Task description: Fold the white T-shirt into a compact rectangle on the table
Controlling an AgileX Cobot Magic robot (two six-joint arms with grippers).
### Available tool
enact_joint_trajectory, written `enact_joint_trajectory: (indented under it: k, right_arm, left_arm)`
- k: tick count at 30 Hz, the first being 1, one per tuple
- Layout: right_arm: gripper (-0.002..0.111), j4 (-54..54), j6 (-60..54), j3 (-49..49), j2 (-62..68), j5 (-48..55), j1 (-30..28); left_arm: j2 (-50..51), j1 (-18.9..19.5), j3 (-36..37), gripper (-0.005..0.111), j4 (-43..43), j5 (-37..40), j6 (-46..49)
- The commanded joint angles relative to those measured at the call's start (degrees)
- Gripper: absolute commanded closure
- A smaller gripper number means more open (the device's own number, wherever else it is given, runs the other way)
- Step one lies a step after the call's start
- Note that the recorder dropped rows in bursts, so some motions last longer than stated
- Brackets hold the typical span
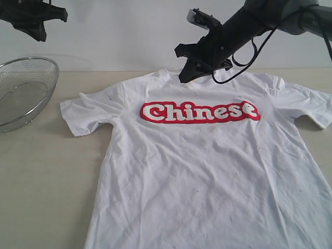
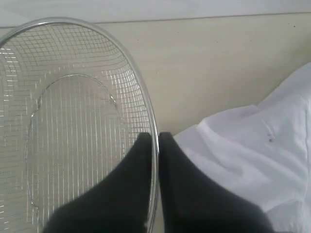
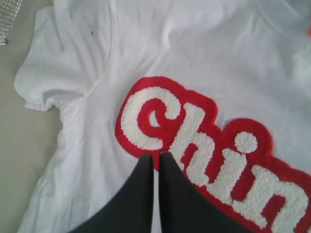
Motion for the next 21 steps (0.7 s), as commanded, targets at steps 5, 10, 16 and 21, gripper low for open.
enact_joint_trajectory:
  k: [5,10,16,21]
  right_arm:
    - [0.108,-1.2,-0.3,0.0,-2.7,3.1,-0.6]
    - [0.108,-2.7,-0.4,0.7,-2.9,3.7,-0.6]
    - [0.108,-2.7,-1.4,4.2,-2.9,0.7,-0.6]
    - [0.108,-2.6,-2.1,5.5,-2.9,1.2,-0.6]
  left_arm:
    - [-1.3,1.3,6.3,0.102,6.7,0.2,0.2]
    - [-1.3,4.1,11.1,0.102,6.5,0.2,-0.8]
    - [-1.3,3.5,17.6,0.102,7.5,0.0,1.2]
    - [-1.3,3.0,21.3,0.102,7.7,-1.3,1.5]
